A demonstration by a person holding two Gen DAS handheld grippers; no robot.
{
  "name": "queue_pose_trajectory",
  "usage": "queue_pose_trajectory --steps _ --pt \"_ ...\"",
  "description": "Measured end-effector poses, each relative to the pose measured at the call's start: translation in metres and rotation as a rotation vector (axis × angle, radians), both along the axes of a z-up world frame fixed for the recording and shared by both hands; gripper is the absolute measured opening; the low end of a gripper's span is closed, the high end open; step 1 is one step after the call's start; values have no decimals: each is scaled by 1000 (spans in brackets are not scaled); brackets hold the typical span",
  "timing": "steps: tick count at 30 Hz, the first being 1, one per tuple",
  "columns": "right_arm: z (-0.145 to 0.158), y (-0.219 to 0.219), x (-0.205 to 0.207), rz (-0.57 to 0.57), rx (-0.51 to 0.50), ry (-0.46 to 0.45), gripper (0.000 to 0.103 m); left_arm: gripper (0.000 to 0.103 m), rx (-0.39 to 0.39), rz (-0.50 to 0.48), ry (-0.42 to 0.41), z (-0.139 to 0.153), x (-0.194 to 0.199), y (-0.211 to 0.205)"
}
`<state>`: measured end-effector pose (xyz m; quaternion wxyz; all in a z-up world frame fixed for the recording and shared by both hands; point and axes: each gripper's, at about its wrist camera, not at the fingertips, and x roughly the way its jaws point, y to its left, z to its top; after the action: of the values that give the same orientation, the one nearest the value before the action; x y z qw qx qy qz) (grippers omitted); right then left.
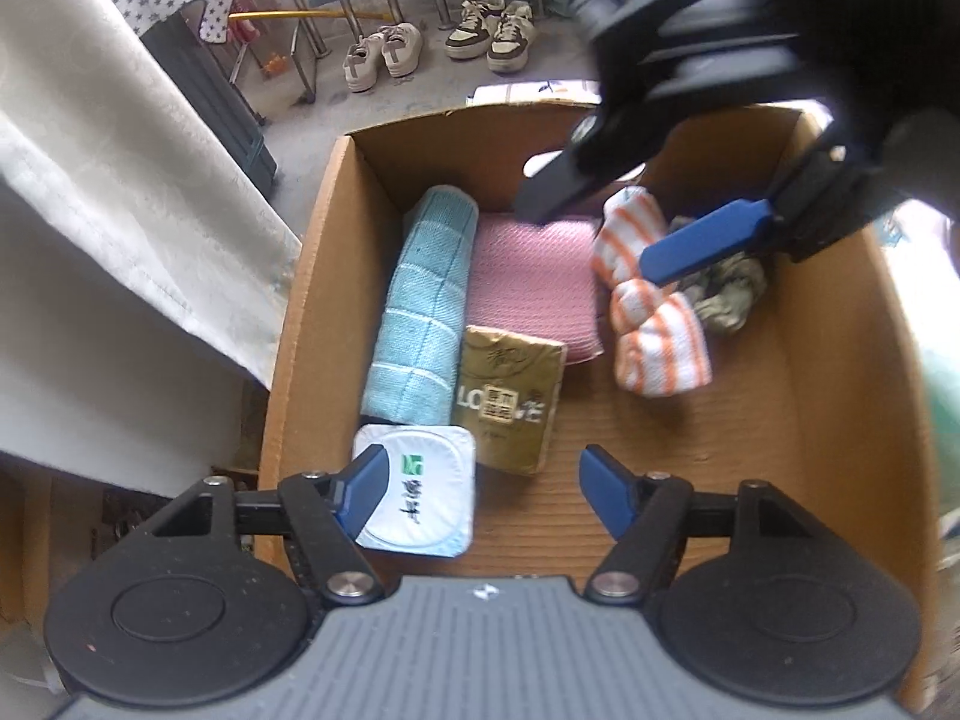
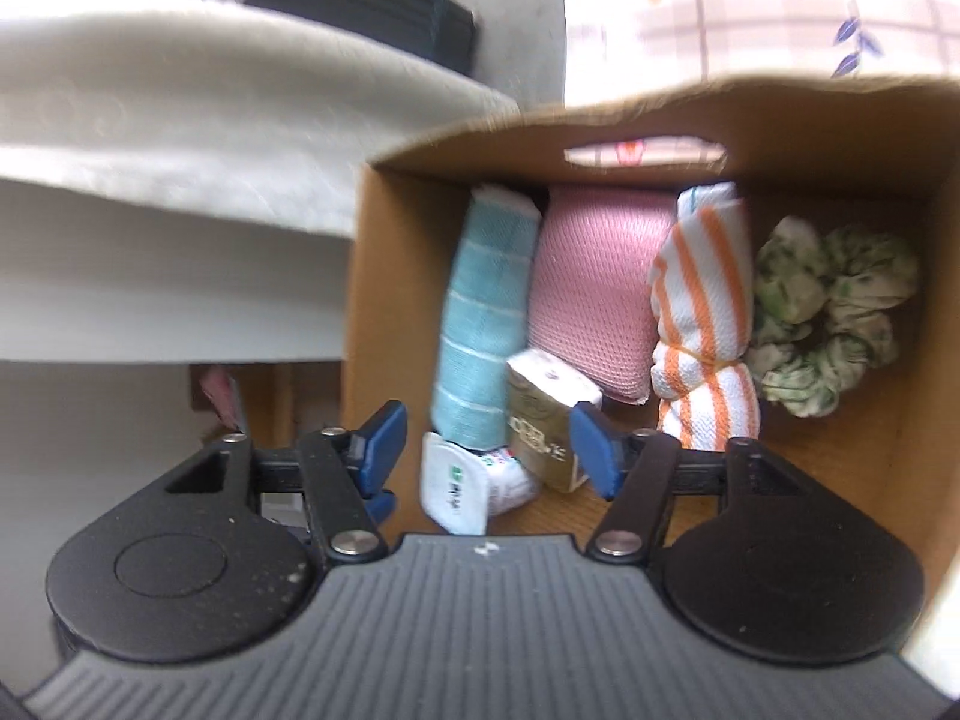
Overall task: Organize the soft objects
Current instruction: 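Lower the yogurt cup into the box with the left tool while the right tool lowers the tissue pack, then open both tools and withdraw from the box toward the table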
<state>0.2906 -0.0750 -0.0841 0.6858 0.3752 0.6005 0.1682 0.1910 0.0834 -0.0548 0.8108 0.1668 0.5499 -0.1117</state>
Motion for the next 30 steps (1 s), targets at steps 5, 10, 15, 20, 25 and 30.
queue_pose_trajectory --steps 5,10,15,20,25,30 --pt "35 -26 -27 -59 39 -77 76 75 -81 46 5 23 -17 -11" --pt "72 -58 -71 -90 38 -158 92 79 -169 88 13 47 -39 -22" --pt "92 -83 -110 -124 25 -169 102 82 -230 111 18 65 -60 -41" --pt "105 -107 -139 -131 27 -165 102 83 -243 129 4 79 -79 -69" --pt "114 -142 -159 -139 38 -183 102 83 -237 153 -16 89 -97 -99" --pt "125 -191 -183 -139 6 -201 102 83 -216 164 -31 94 -118 -133"
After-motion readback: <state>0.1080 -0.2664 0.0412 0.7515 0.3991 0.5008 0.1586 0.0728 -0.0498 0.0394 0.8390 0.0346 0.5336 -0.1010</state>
